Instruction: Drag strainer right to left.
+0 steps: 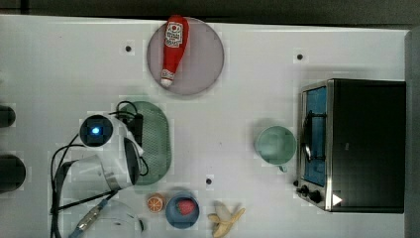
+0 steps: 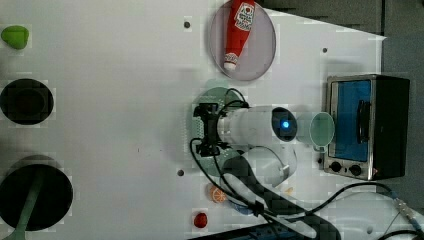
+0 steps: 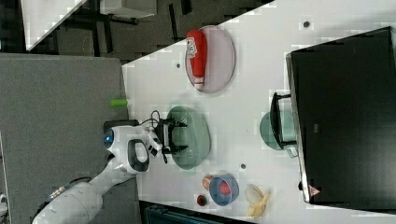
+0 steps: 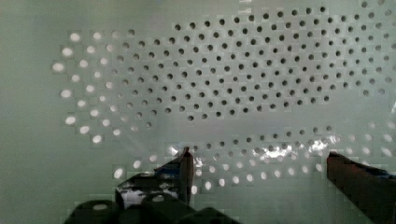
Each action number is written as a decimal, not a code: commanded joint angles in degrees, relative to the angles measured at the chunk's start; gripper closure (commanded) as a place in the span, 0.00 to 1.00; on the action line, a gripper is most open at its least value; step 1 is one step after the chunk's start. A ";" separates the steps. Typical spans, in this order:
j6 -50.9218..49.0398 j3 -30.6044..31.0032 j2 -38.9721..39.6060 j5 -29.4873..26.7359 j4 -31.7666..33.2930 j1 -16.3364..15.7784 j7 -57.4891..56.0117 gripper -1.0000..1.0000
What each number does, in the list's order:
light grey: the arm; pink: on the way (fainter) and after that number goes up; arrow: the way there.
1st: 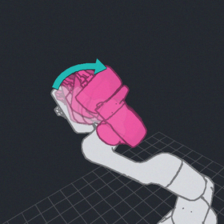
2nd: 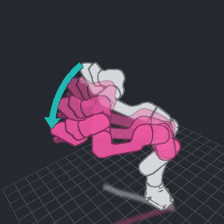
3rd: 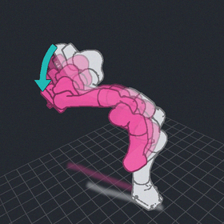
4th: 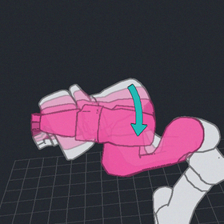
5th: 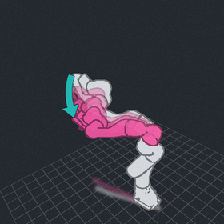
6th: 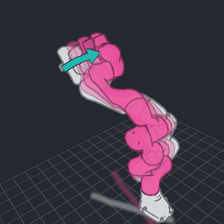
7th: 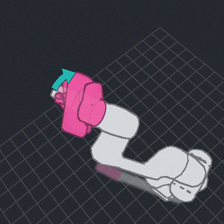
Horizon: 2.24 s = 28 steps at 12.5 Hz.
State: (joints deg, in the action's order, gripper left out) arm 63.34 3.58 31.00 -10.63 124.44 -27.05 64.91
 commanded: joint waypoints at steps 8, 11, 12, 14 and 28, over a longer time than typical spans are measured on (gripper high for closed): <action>-2.84 0.44 5.53 -5.00 -11.04 -7.14 5.69 0.00; -2.83 0.46 6.94 -5.01 -13.45 -9.05 10.53 0.00; -2.70 0.45 7.51 -5.01 -14.34 -9.65 10.71 0.00; -2.69 0.45 8.78 -5.00 -16.22 -10.60 10.74 0.00; -33.87 -21.13 -20.24 -2.64 -18.55 -10.36 -32.59 0.00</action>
State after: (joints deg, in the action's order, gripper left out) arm 30.52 -12.63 17.14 -12.46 107.43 -41.74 45.88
